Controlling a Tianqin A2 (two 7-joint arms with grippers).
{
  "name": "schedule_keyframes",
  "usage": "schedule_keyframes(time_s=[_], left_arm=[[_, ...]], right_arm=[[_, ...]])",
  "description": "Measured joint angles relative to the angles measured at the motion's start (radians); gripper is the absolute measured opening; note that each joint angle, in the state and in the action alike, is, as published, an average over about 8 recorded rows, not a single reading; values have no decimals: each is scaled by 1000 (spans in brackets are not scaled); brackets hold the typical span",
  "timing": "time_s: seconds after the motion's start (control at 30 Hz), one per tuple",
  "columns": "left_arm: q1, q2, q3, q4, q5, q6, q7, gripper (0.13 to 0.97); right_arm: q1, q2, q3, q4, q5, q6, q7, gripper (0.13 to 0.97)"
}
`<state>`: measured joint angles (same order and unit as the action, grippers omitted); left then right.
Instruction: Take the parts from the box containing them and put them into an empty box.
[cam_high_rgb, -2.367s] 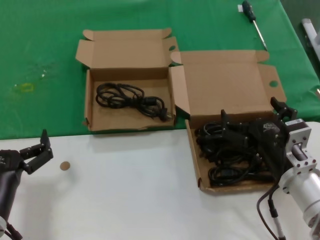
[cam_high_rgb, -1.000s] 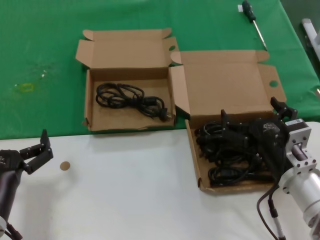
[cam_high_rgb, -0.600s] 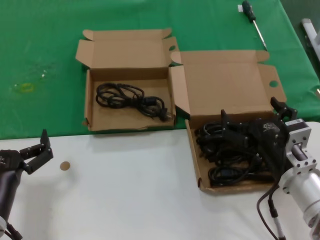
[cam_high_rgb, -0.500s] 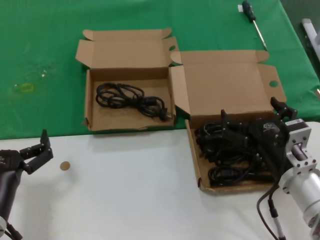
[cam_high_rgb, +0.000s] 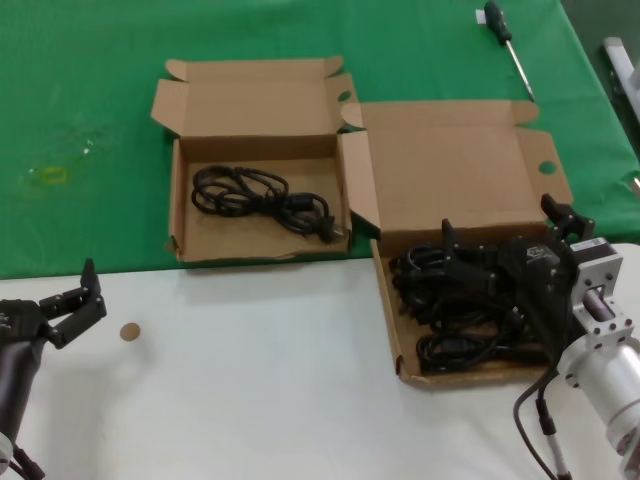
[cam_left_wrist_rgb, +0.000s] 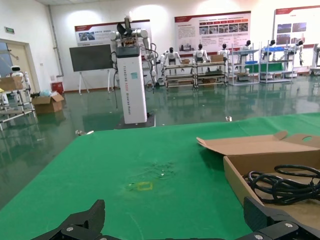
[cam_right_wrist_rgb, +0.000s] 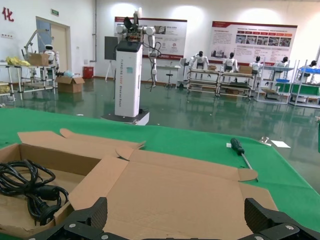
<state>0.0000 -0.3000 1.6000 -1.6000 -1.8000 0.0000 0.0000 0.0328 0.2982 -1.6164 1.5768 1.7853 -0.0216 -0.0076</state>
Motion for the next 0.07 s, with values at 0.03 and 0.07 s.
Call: schedule_keyframes(time_s=[0.03,0.07], left_arm=[[0,0,0,0,0,0,0,966],[0,0,0,0,0,0,0,966]], right_arm=[[0,0,0,0,0,0,0,966],[0,0,0,0,0,0,0,966]])
